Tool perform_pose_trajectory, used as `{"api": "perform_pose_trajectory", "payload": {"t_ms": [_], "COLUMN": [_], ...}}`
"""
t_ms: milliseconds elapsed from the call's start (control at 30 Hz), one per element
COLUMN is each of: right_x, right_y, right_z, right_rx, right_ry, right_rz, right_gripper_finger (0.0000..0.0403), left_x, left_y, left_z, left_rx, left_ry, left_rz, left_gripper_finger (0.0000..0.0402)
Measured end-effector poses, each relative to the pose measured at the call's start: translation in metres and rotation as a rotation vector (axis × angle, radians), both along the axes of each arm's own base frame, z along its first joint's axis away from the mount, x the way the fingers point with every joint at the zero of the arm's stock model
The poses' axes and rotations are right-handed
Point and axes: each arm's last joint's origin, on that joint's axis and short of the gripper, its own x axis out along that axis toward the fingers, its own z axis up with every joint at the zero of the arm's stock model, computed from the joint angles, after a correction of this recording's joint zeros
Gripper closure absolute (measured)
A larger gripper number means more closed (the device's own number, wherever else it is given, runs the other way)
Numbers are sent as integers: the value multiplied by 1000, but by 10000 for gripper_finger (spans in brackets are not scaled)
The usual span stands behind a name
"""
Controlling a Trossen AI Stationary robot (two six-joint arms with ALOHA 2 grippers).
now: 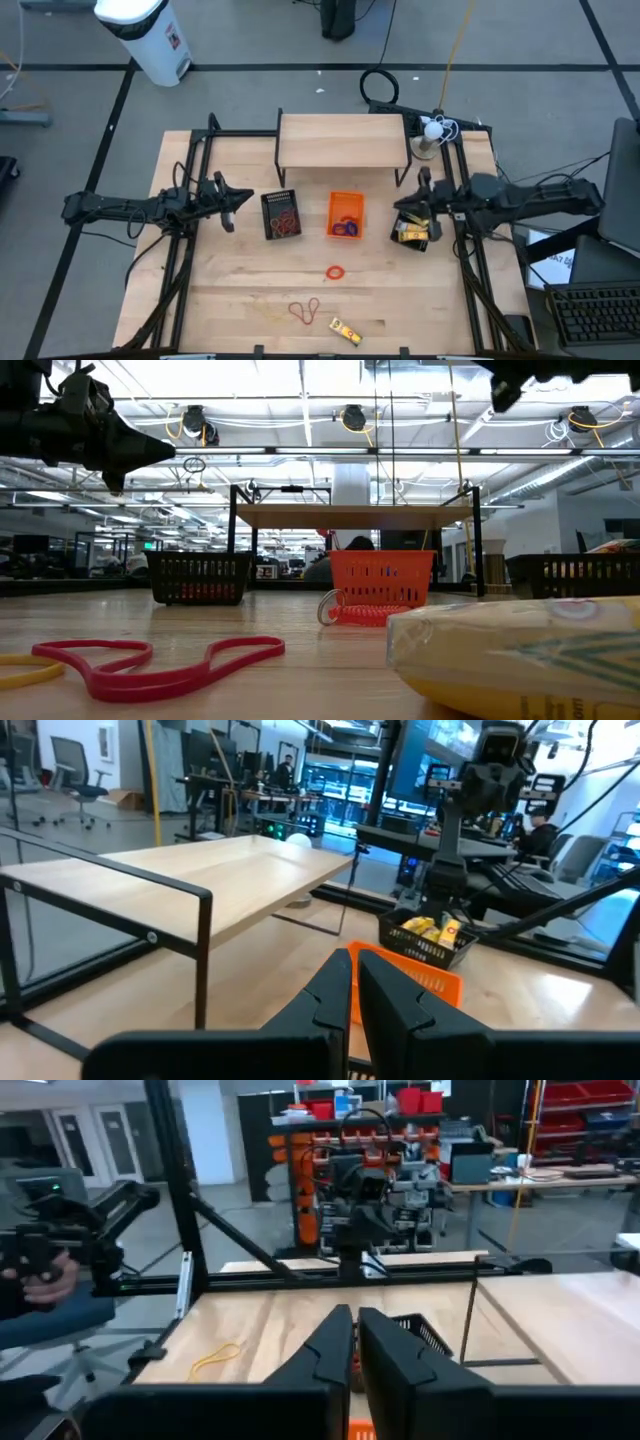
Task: Pick & Place Office Desk Supplies
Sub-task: Put the yellow crayon box into the right black bin
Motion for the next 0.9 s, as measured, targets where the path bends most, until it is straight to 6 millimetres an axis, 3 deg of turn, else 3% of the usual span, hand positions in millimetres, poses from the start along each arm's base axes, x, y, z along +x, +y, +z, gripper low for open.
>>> {"api": "perform_pose_trajectory", "payload": {"t_ms": [400, 833, 900], "right_x": [-36, -36, -36], "right_y": [-1, -4, -5], "right_z": [-48, -110, -111], "right_rx": [5, 97, 120], "right_ry": [-124, -34, -28], "right_rz": [67, -25, -64], "right_gripper_finger": [402, 402, 402], "left_x": [0, 0, 0], "left_y": [0, 0, 0], "left_z": [0, 0, 0], "left_rx": [75, 154, 161], "left_ry": [24, 49, 51], "left_rz": [-1, 4, 12], "left_gripper_finger": [380, 380, 380]}}
